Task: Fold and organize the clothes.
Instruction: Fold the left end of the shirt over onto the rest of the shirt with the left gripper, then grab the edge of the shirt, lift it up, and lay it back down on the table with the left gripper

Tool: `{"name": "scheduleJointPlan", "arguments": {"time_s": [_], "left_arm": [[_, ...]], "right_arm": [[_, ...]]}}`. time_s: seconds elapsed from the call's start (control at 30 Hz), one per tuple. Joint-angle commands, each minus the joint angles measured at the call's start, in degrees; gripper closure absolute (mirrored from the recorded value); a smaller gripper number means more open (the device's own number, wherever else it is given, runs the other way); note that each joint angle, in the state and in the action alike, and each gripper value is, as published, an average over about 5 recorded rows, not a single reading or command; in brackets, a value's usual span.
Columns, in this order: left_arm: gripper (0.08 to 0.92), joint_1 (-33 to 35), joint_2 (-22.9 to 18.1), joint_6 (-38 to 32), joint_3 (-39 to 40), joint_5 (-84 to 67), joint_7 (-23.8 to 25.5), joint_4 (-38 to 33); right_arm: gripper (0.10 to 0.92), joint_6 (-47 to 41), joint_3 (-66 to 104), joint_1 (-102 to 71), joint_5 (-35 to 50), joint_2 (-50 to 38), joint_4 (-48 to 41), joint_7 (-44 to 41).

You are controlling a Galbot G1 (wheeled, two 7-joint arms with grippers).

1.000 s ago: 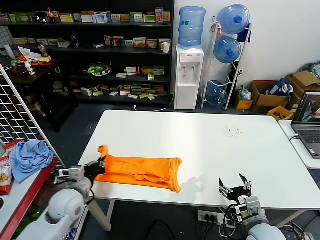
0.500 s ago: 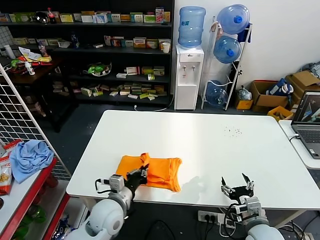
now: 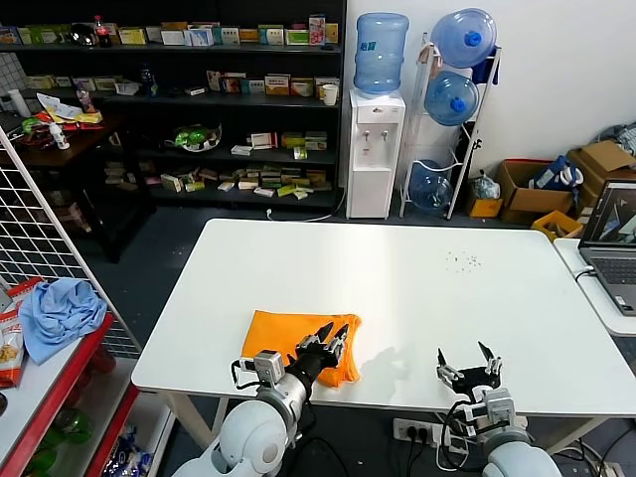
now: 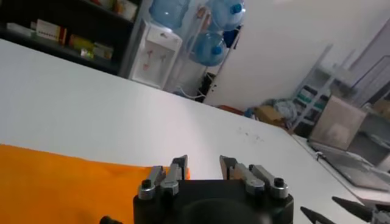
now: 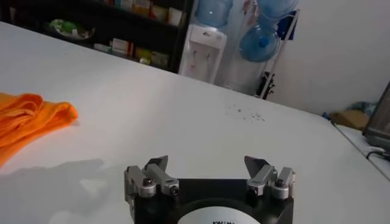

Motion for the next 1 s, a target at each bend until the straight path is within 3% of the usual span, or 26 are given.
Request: {"name": "scheduleJointPlan", "arguments": {"time_s": [0.03,0.23,0.37,0.63,1.0], "left_arm": [[0.474,1.48,4.38,-3.24,-4.36,-1.52,1.18,-0.32],[0.301,4.15,13.02,2.4,-10.12,2.01,3.95,2.39],[0.206,4.92,15.54,4.47,-13.26,2.74,6.18,5.56],[0.177,2.98,15.27,6.08,-16.8,2.27,9.42,12.75],[0.177,0.62,12.14,7.75,-15.94,-1.73,9.77,13.95]], "right_arm": [[0.203,0.0,-0.24,0.32,-0.1,-0.07,-0.05,-0.12],[0.203,-0.09,-0.86,0.4,-0.15,-0.22,-0.18,-0.63],[0.203,0.07,-0.97,0.19,-0.19,-0.44,-0.37,-0.94],[0.203,0.52,-0.55,-1.08,-0.37,-0.89,-0.07,-1.39],[0.203,0.57,-0.25,-1.76,-0.54,-1.05,0.19,-1.53]]}}
